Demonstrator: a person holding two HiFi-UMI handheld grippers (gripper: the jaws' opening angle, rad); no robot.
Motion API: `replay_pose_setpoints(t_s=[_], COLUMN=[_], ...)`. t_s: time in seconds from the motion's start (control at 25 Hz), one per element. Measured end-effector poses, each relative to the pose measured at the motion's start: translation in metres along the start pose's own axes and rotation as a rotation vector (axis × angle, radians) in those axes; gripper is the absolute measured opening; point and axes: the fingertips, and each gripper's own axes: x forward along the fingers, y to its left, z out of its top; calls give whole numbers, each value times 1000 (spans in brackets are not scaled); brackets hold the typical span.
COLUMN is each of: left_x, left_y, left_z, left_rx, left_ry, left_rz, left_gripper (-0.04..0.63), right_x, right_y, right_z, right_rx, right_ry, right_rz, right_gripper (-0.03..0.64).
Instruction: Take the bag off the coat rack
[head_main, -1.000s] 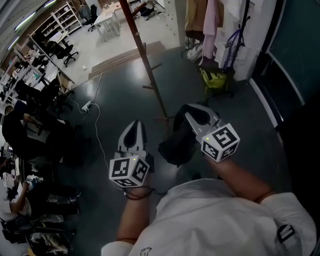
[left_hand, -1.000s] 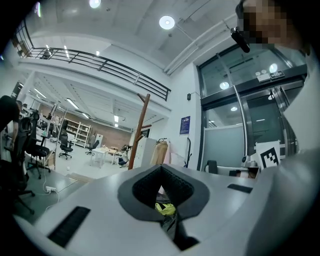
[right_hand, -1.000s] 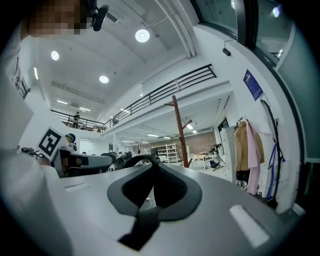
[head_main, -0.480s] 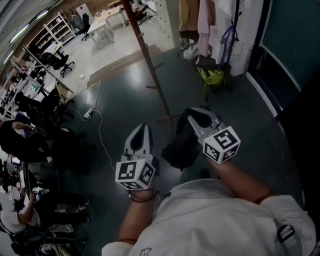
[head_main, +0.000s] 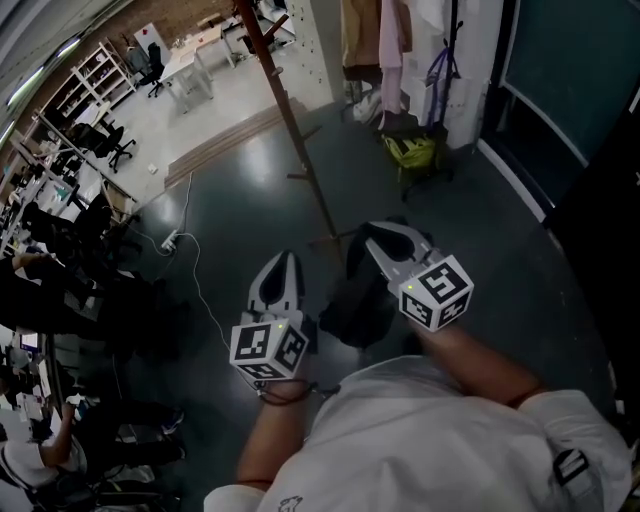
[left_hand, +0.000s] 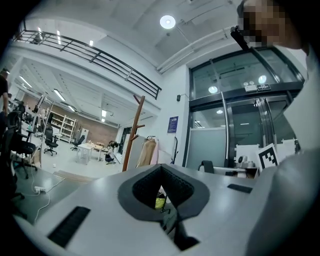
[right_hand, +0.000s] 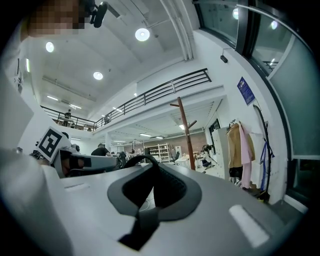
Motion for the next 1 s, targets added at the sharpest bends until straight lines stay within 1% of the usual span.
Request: replay_pose_setpoints(t_s=[0.2,0.52,0.8,1.0], left_x=[-13,-25,-30,-42], left_y=[7,10,9,16], left_z=[3,9,6,14], left_rx=[0,2,-7,-9], left_ry=[-1,-12,-15,-16], left_rz=[-18,-31,-36,-39], left_gripper=[6,6,6,6], right_x=[2,1,-4,-2], right_y=[19,31,34,49], right_z=[2,5,5,10], right_rx=[-2,-5,-9,-7], right_ry=[-8,-17,-21,-18], right_rz=[-8,-22,-24,-27], right_gripper=[23,23,23,23])
